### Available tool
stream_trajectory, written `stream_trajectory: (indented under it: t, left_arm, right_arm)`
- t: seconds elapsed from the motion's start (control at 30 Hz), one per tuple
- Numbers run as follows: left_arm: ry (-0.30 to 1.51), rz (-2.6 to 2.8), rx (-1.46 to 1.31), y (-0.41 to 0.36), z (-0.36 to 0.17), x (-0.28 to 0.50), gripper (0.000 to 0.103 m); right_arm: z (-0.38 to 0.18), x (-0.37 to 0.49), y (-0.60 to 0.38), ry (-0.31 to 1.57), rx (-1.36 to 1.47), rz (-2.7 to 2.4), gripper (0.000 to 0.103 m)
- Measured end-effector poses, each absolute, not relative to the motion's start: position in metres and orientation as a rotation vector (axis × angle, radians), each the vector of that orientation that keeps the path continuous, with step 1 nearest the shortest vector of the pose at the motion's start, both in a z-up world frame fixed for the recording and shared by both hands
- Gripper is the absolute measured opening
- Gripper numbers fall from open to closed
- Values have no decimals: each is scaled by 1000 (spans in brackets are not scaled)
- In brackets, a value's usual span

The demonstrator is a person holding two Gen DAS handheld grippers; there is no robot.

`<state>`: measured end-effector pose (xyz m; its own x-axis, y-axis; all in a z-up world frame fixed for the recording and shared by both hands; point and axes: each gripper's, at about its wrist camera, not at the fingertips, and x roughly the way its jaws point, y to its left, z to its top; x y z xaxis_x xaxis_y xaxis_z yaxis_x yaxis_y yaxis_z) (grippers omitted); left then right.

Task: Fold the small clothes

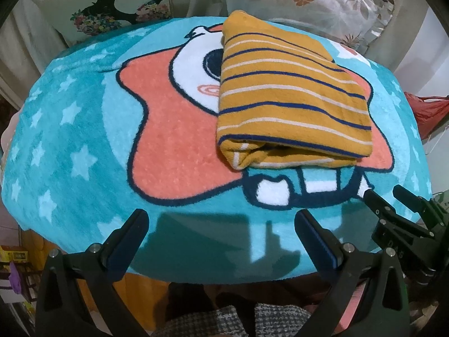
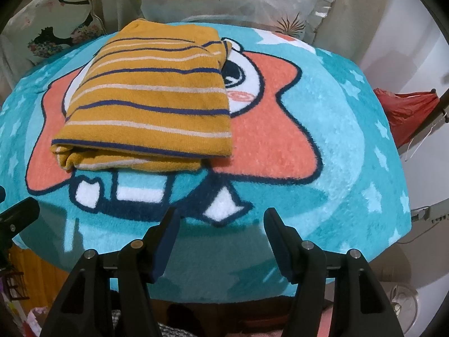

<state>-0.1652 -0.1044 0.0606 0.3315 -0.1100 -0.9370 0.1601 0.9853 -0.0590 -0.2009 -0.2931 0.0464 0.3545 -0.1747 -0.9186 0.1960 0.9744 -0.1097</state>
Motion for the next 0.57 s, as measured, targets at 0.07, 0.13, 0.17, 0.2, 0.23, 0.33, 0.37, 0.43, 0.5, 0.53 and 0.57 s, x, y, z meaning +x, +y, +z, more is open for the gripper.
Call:
stream_trajectory:
  t: [0.07,0.13,0.17,0.2,0.23,0.33,0.37,0.43,0.5,0.53,0.57]
  left_arm:
    - [1224,-176,44,-105,60,-166,103]
    - [1228,-175,44,-107,60,-168,103]
    - [1229,-173,45,-107,60,-169,103]
    - [1230,-172,45,-108,60,-170,103]
    - [1230,-170,44,-108,61,-171,103]
    - [1229,-168,32,-107,62,-173,103]
    - [1226,-167,28,-107,62,-174,103]
    - [1215,-166,27,-107,64,-177,103]
    - [1205,-165,38,-109,66,-179,103]
    - [1200,-162,47,-110,67,-180,103]
    - [1196,-160,58,-112,67,-181,103]
  right_arm:
    - [47,-201,-294,1180,18,-237,66]
    - [48,-201,-294,1176,13,-234,66]
    - [49,-202,-294,1174,8,-234,66]
    - [49,-202,-294,1173,4,-235,66]
    - [50,-201,-294,1172,1,-233,66]
    - [52,-202,-292,1170,-10,-231,67]
    - [53,-202,-291,1169,-15,-232,67]
    - [54,-203,-289,1166,-22,-226,67]
    - [54,-203,-288,1163,-28,-220,67]
    - [54,-204,-287,1162,-31,-216,67]
    - [54,-205,-287,1162,-34,-213,67]
